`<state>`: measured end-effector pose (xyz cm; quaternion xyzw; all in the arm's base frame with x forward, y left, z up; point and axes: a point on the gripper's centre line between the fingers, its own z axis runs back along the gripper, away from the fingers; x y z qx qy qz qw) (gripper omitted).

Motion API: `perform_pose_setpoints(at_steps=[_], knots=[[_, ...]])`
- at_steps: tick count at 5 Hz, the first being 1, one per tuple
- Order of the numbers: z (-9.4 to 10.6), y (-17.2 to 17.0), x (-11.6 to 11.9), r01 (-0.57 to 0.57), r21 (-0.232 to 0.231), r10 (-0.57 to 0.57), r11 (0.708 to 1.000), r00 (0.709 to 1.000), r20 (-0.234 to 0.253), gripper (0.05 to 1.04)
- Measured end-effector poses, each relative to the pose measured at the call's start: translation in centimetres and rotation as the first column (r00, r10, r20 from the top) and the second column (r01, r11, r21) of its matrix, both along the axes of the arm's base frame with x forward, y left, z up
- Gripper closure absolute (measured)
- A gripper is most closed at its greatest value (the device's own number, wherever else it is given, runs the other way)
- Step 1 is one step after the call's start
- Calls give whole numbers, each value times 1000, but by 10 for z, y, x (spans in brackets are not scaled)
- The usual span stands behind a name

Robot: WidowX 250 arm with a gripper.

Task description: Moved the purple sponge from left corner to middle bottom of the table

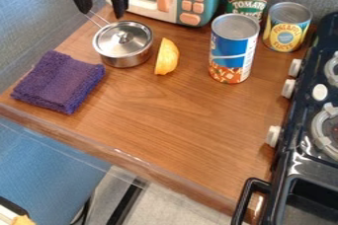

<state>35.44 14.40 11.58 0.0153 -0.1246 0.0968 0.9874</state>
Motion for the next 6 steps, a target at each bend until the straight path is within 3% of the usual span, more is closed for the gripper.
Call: perform_pose_setpoints(at_steps=[1, 2, 3, 4, 6], knots=[[-11, -2, -1, 2, -19, -3, 1000, 1000, -27, 85], [-19, 14, -20, -4, -88, -1, 996, 998, -62, 85], [-21, 40, -43, -32, -152, 23, 988, 998, -63, 85], [-28, 49, -61, 0, -182, -13, 983, 997, -73, 85], [-57, 59, -94, 55, -103, -65, 993, 993, -101, 85]])
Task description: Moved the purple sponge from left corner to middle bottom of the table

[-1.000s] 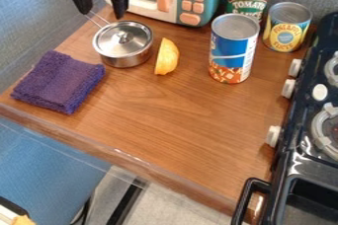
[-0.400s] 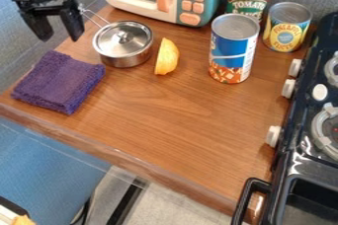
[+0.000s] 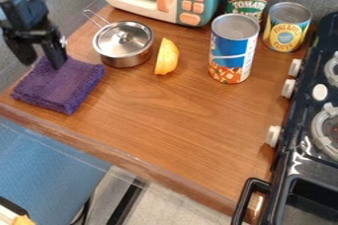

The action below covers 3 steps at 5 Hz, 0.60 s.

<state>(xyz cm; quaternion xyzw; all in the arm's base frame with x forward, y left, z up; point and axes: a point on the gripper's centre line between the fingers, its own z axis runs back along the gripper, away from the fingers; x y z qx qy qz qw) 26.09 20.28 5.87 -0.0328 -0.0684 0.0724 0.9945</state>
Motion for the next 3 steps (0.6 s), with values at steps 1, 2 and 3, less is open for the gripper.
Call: perform_pose_setpoints(at_steps=[1, 2, 3], knots=[[-17, -3, -5, -29, 46, 29, 998, 1000, 4, 85], [-23, -8, 0, -35, 72, 34, 997, 999, 13, 85], [-29, -17, 3, -21, 85, 21, 996, 1000, -2, 84]])
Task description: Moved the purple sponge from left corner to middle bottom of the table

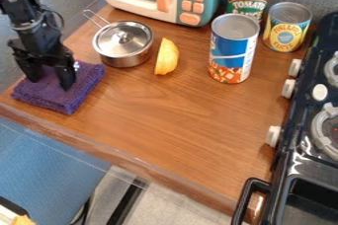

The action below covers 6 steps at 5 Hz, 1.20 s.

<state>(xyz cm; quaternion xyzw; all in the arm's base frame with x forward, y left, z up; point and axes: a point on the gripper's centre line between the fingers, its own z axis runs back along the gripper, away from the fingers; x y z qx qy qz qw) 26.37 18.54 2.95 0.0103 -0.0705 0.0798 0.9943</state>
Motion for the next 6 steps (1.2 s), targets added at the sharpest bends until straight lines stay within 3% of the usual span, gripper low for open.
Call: perform_pose_setpoints(at_steps=[3, 4, 5, 6], knots=[[-5, -86, -12, 154, -76, -161, 985, 982, -94, 85], [-6, -129, -16, 135, -108, -146, 985, 984, -106, 85], [-7, -165, -10, 107, -118, -119, 987, 988, -100, 84], [-7, -195, -4, 95, -119, -103, 988, 993, -58, 84]])
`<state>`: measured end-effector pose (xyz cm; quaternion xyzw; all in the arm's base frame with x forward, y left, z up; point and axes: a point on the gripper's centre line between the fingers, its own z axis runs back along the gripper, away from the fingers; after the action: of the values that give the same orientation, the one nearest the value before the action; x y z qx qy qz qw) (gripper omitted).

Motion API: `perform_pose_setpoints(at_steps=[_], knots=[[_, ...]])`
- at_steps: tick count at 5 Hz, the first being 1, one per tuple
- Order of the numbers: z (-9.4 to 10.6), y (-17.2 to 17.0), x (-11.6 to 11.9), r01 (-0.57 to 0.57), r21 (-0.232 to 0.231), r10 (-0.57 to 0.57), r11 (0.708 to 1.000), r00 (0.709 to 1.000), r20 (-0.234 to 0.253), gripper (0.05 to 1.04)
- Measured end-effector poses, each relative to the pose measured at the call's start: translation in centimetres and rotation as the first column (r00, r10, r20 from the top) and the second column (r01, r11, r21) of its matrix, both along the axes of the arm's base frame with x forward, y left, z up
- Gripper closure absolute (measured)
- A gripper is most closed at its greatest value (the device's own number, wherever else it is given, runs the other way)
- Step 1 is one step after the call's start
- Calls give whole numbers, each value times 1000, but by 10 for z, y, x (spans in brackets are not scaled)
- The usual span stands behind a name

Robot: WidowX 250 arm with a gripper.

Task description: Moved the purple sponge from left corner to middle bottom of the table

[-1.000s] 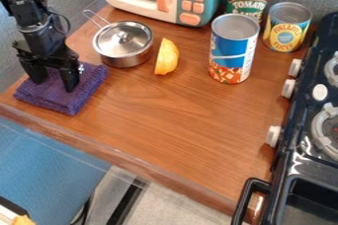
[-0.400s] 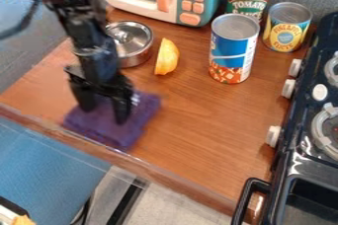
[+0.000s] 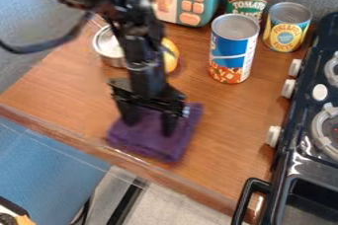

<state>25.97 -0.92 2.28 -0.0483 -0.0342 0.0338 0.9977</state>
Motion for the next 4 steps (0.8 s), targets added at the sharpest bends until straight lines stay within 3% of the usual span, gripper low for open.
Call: perform_pose_setpoints(at_steps=[2, 3, 4], knots=[[3, -28, 5, 29, -18, -29, 999, 999, 26, 84], [10, -30, 7, 18, -33, -17, 999, 1000, 15, 85], [46, -18, 26, -18, -54, 23, 998, 995, 93, 85]])
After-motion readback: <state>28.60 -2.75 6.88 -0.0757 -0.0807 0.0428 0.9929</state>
